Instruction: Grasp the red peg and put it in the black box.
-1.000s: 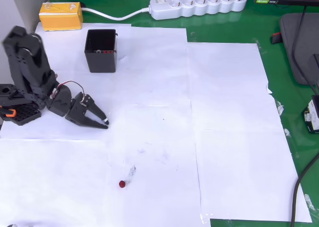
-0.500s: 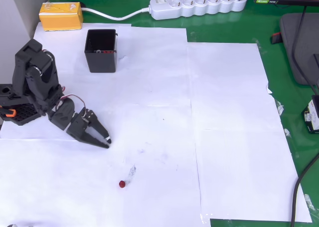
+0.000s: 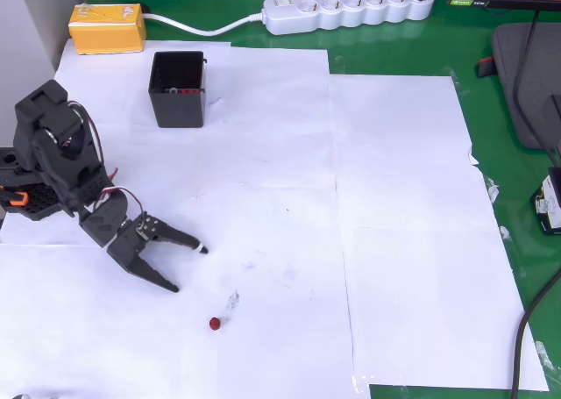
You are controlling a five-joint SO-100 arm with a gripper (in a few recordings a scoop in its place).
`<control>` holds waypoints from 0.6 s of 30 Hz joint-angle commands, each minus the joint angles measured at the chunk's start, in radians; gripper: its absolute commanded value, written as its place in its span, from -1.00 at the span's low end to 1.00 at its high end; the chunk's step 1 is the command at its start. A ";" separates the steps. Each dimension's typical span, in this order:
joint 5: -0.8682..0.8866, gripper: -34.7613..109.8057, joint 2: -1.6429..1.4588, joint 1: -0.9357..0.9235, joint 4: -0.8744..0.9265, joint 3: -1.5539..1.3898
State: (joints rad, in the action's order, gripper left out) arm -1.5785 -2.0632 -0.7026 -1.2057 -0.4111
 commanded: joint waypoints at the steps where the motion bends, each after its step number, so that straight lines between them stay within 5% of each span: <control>1: 0.009 -0.05 0.032 -0.012 0.025 -0.012; 18: -0.011 -0.05 -0.017 -0.066 0.172 -0.267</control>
State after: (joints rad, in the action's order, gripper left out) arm -1.5861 -2.0678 -0.7486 -1.0324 -0.6213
